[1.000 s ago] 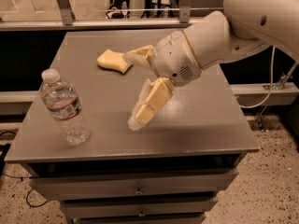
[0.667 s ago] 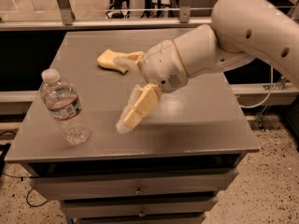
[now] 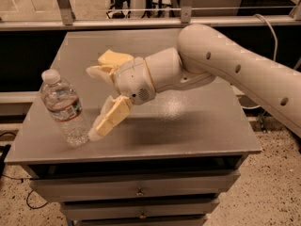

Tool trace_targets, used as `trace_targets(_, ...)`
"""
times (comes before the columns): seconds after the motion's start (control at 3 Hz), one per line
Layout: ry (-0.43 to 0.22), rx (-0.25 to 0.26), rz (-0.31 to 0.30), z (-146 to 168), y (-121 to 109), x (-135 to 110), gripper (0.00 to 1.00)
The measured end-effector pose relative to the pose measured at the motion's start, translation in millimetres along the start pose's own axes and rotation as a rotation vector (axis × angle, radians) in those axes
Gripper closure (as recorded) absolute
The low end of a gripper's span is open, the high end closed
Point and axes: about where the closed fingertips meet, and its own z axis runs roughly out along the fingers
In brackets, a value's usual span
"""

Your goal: Pick water bottle

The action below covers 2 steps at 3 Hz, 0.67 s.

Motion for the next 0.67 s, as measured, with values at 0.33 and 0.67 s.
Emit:
trace_targets(0.33,-0.051,-0.028,-0.003,22.7,-1.1,-0.6,0.0)
trace_targets(0.67,-0.078,-0.052,-0.005,37.5,1.6,-1.7,0.16)
